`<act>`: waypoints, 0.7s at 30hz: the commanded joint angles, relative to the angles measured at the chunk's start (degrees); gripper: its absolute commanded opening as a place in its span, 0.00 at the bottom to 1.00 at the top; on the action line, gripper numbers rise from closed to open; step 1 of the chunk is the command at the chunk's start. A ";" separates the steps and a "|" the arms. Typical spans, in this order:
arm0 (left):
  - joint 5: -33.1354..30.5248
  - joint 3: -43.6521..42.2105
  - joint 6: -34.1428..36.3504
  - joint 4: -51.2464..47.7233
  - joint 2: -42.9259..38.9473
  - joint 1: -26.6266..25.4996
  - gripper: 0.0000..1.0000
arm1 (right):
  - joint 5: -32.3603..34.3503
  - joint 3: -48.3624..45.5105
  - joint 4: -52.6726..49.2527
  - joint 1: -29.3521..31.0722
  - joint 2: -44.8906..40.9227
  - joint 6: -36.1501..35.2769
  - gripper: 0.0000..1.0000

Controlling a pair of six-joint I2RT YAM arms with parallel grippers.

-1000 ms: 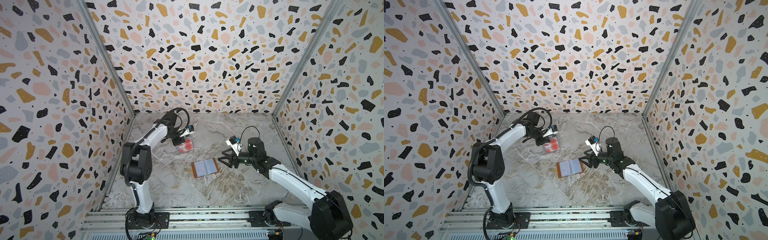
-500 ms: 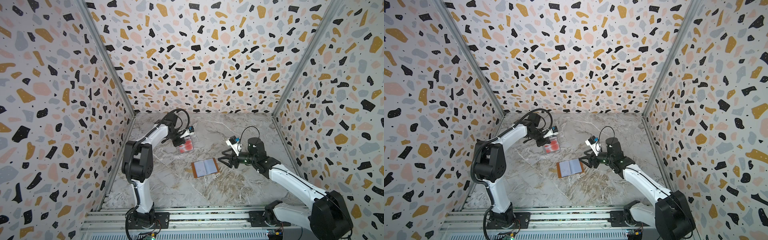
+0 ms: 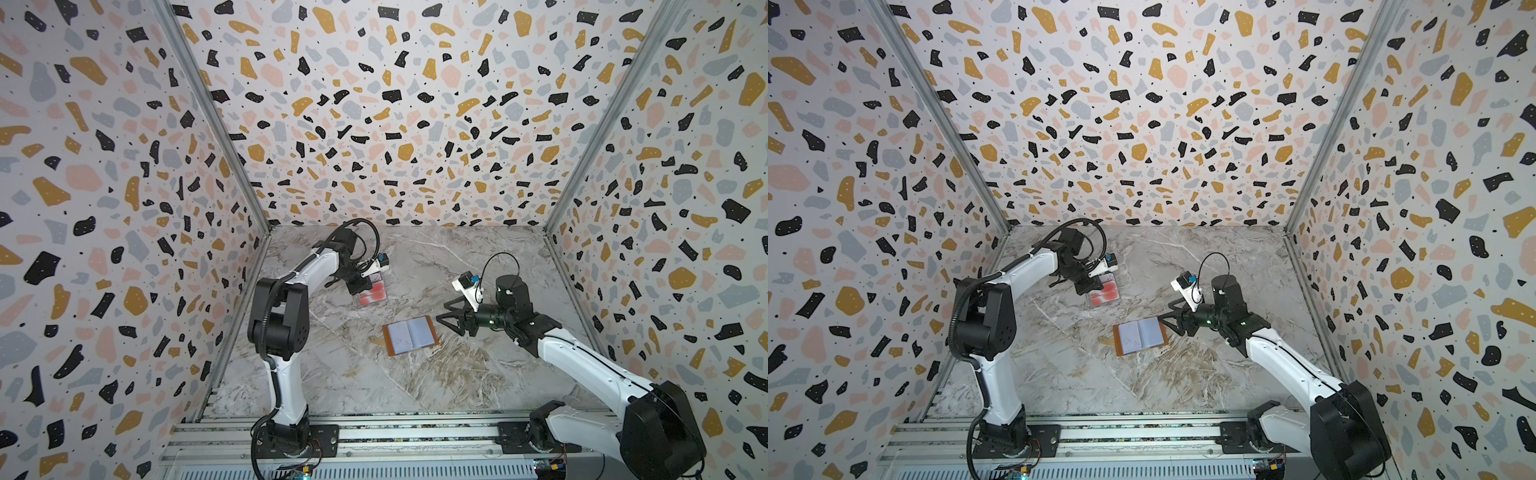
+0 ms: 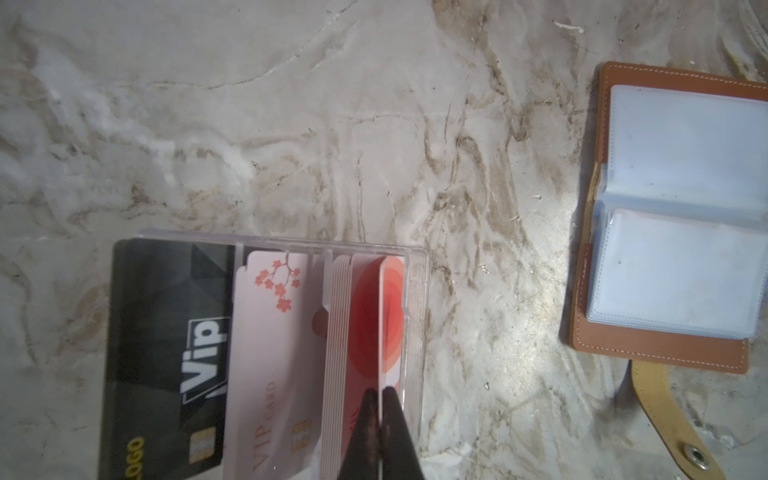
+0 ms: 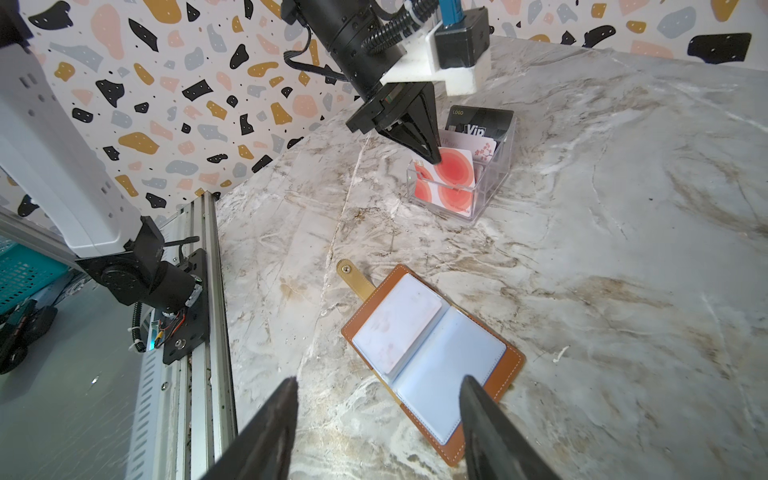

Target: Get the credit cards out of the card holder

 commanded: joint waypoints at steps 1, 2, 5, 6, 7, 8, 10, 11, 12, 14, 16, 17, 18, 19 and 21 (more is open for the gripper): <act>0.41 1.60 -1.10 0.32 0.47 0.25 0.05 | -0.03 -0.24 0.96 -0.41 -0.99 0.40 0.62; 0.42 1.60 -1.11 0.30 0.53 0.29 0.07 | 0.05 -0.32 1.02 -0.45 -0.99 0.40 0.62; 0.18 1.65 -1.28 0.30 0.44 0.25 0.09 | 0.06 -0.44 1.26 -0.69 -0.86 0.55 0.62; -0.02 1.69 -1.37 0.30 0.44 0.25 0.09 | 0.11 -0.42 1.30 -0.79 -0.90 0.59 0.62; -0.06 1.69 -1.46 0.34 0.44 0.25 0.10 | 0.10 -0.42 1.35 -0.85 -0.97 0.59 0.62; -0.09 1.71 -1.55 0.38 0.44 0.25 0.10 | 0.09 -0.42 1.37 -0.89 -0.95 0.61 0.62; -0.12 1.79 -1.72 0.38 0.52 0.25 0.12 | 0.04 -0.42 1.46 -1.02 -1.11 0.70 0.62; -0.12 1.87 -1.88 0.38 0.53 0.25 0.12 | 0.06 -0.42 1.48 -0.98 -1.15 0.70 0.62; -0.14 1.96 -1.95 0.38 0.53 0.25 0.13 | 0.10 -0.44 1.49 -1.01 -1.11 0.70 0.62; 0.01 2.21 -2.14 0.22 0.44 0.25 0.14 | 0.08 -0.51 1.65 -1.12 -1.28 0.84 0.62; 0.32 2.48 -2.40 0.05 0.16 0.26 0.16 | 0.11 -0.55 1.70 -1.14 -1.23 0.89 0.62; 0.54 2.69 -2.47 0.08 0.01 0.29 0.16 | 0.09 -0.61 1.71 -1.20 -1.20 0.88 0.62; 0.68 2.70 -2.50 0.12 -0.32 0.25 0.17 | 0.04 -0.59 1.64 -1.15 -1.21 0.94 0.62; 0.68 2.77 -2.77 0.28 -0.69 0.29 0.17 | 0.15 -0.60 1.64 -1.15 -1.25 0.92 0.62; 0.47 2.85 -3.29 0.61 -1.59 0.25 0.18 | 0.90 -0.59 1.59 -1.16 -1.12 0.99 0.62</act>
